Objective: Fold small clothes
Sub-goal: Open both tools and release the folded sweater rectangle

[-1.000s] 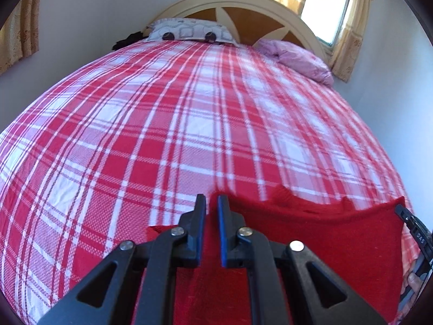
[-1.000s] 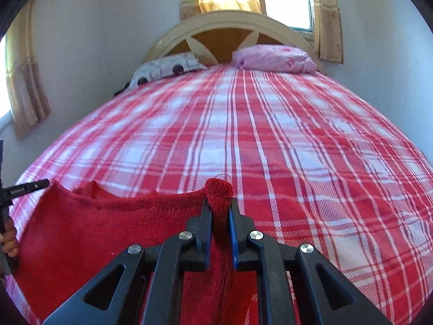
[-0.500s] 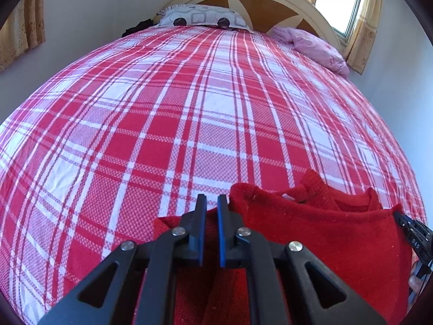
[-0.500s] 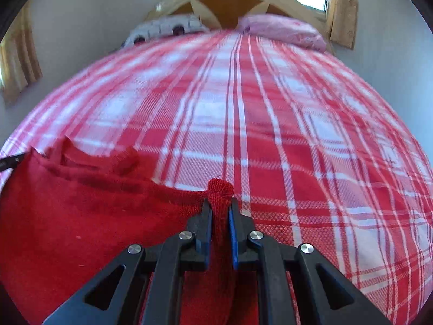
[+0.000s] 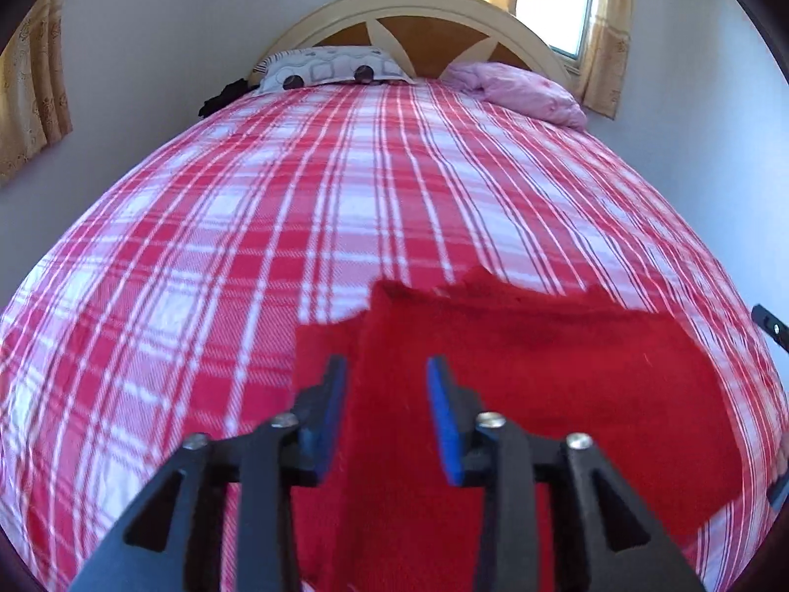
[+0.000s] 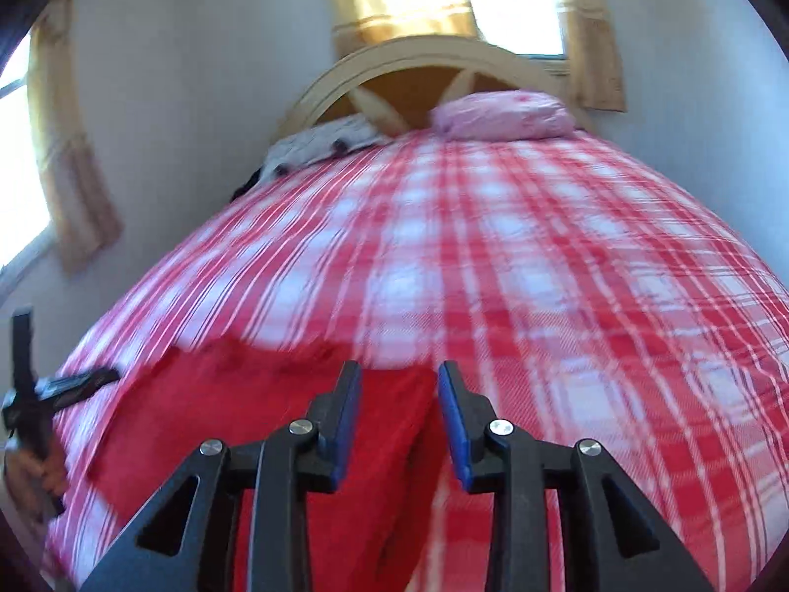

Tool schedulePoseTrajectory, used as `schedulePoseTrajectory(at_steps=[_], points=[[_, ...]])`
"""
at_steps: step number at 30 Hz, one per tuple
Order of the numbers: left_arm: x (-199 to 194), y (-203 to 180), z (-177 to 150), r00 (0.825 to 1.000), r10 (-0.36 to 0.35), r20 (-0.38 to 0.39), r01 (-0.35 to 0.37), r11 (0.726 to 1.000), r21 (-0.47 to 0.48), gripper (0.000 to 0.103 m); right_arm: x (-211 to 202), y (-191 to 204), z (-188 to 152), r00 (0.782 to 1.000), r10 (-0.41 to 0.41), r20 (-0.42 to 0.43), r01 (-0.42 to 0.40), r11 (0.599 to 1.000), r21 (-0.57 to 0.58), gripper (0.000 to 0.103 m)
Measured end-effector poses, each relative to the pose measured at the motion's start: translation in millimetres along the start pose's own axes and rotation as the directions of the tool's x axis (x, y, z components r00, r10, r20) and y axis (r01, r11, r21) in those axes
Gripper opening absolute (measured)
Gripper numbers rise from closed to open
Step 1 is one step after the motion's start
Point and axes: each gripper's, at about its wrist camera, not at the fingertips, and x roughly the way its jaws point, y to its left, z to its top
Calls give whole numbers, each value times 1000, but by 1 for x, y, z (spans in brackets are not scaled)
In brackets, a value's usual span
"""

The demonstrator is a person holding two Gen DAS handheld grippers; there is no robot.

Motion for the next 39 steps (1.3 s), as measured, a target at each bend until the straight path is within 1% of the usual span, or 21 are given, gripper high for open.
schedulePoseTrajectory(at_steps=[2, 4, 7, 8, 10, 12, 14, 16, 18, 21, 22, 23, 24, 26, 27, 29, 30, 32, 36, 38, 39], points=[[1, -16, -15, 1000, 19, -11, -19, 999, 31, 44, -4, 19, -22, 999, 27, -38, -28, 999, -20, 33], [2, -26, -27, 999, 41, -26, -40, 998, 50, 44, -3, 30, -42, 997, 33, -66, -35, 999, -31, 33], [2, -32, -41, 997, 42, -60, -40, 998, 38, 44, 3, 39, -67, 996, 14, -89, -17, 999, -33, 33], [4, -33, -45, 997, 49, -65, -46, 998, 38, 44, 8, 39, -74, 994, 18, -106, -20, 1000, -20, 33], [4, -36, -51, 995, 78, -69, -75, 996, 50, 44, 21, 39, -87, 990, -10, -139, 7, 1000, -17, 33], [8, -37, -55, 993, 100, -68, -95, 993, 65, 49, 28, 42, -95, 991, -41, -127, 36, 999, -41, 34], [10, -38, -55, 991, 119, -56, -115, 990, 77, 57, 29, 44, -92, 991, -54, -125, 48, 998, -45, 35], [14, -39, -55, 989, 140, -44, -136, 987, 86, 61, 32, 46, -93, 990, -57, -127, 50, 997, -61, 42], [17, -43, -58, 985, 169, -22, -166, 981, 103, 65, 34, 50, -94, 990, -53, -131, 42, 995, -91, 52], [19, -47, -60, 977, 213, -2, -211, 970, 122, 73, 35, 58, -94, 988, -84, -130, 66, 989, -136, 55], [19, -47, -60, 975, 224, 0, -222, 967, 121, 78, 35, 59, -94, 988, -89, -129, 71, 987, -143, 56], [19, -44, -61, 972, 233, -1, -232, 967, 110, 84, 35, 60, -95, 987, -91, -129, 71, 987, -146, 56], [19, -41, -61, 973, 230, -4, -229, 968, 99, 86, 35, 60, -95, 988, -88, -130, 68, 987, -145, 57], [19, -31, -60, 971, 238, -28, -236, 970, 57, 103, 34, 57, -94, 989, -75, -130, 58, 989, -135, 58], [20, -26, -60, 972, 230, -49, -229, 973, 28, 103, 34, 56, -94, 989, -69, -128, 52, 990, -131, 59], [16, -8, -62, 987, 138, -88, -143, 988, -60, 103, 34, 57, -94, 990, -55, -126, 39, 991, -128, 62], [12, 1, -64, 988, 118, -98, -128, 987, -102, 103, 34, 57, -94, 991, -54, -126, 38, 991, -131, 63], [3, 14, -69, 987, 118, -106, -133, 978, -157, 103, 34, 60, -95, 990, -64, -126, 46, 988, -144, 64], [-11, 36, -84, 992, 60, -110, -87, 963, -256, 103, 35, 64, -96, 989, -83, -123, 62, 985, -164, 65], [-10, 37, -90, 993, 42, -112, -72, 958, -279, 103, 35, 64, -96, 989, -83, -121, 63, 985, -163, 65], [-10, 35, -92, 994, 48, -97, -73, 961, -269, 103, 35, 64, -97, 989, -83, -121, 63, 985, -163, 65]])
